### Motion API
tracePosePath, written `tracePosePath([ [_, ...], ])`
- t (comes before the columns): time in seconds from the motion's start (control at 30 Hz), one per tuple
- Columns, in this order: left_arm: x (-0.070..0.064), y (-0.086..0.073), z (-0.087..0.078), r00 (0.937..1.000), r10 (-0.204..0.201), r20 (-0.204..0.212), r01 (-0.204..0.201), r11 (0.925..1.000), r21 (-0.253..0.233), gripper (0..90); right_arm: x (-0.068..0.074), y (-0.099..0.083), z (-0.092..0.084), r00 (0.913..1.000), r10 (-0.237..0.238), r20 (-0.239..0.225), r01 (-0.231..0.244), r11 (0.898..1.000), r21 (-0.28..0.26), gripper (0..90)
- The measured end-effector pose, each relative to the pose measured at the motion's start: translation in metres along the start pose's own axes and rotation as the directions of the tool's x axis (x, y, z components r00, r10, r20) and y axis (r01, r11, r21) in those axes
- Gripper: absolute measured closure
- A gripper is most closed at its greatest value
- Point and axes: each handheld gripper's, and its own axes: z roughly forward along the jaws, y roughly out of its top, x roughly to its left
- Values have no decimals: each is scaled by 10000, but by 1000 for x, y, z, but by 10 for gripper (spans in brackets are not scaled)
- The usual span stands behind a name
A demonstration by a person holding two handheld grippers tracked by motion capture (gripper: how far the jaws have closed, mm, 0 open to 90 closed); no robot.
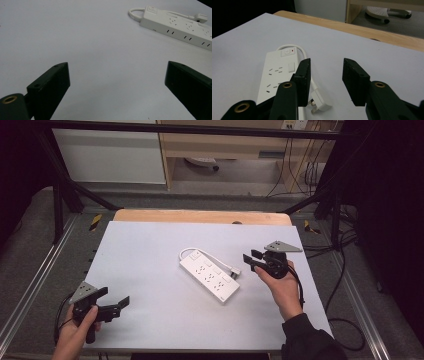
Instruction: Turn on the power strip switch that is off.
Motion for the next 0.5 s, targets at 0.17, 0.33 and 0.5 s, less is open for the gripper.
tracePosePath([
  [0.17, 0, 0, 0, 10000, -1, -4, 1, 10000, 12, 60, 4, 0, 7, 9999, -53, -144, 53, 10000, 53, 617],
  [0.33, 0, 0, 0, 10000, 21, 10, -21, 10000, 21, 60, 8, -1, 13, 9997, -124, -233, 127, 9998, 128, 645],
  [0.5, 0, 0, 0, 10000, 45, 17, -45, 10000, 31, 60, 12, -1, 18, 9993, -172, -325, 177, 9997, 156, 695],
])
